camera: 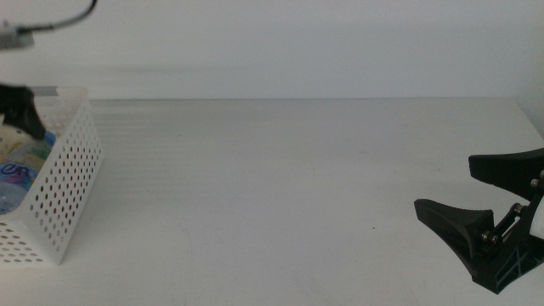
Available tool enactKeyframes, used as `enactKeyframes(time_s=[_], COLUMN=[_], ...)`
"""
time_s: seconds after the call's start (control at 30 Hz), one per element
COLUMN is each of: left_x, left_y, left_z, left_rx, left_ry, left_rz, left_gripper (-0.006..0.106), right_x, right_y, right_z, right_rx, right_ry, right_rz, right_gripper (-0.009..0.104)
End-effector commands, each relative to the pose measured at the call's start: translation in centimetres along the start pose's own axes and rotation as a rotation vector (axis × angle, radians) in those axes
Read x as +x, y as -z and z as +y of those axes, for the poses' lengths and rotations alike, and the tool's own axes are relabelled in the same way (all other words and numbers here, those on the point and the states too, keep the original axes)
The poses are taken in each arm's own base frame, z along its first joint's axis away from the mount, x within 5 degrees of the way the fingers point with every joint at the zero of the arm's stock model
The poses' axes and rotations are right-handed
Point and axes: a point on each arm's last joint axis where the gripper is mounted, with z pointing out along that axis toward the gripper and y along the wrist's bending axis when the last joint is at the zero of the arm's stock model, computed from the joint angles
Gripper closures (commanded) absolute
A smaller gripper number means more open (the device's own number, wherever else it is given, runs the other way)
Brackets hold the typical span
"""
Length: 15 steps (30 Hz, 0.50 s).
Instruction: Use arms to grab the bottles and put them into the dustbin to the left of the table.
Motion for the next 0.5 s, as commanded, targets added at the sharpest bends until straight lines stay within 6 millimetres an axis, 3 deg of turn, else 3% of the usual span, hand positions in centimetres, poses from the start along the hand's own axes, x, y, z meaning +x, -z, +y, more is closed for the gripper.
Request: enactKeyframes(time_s=[0.0,0.3,0.47], left_x=[-0.4,0.2,1.7], left_y=[5.0,10.7,12.7], left_z=[-2.8,-14.0,-17.7], left_rx=[0.050,0.152,0.228], left_ry=[-0.025,-0.274,-0.343], left_rz=[-0.160,-0.407,-0.445], left_gripper=[0.010,0.010,0.010], right_x=[-1.5,-1.5,-1.5], right_y=[0.5,0.5,0.5], right_z=[-0.1,-0.1,-0.1], right_rx=[0.011,0.011,0.011], right_ry=[0.021,0.021,0.021], right_rz=[-0.097,-0.097,-0.097], right_gripper=[0.027,0.027,0.027])
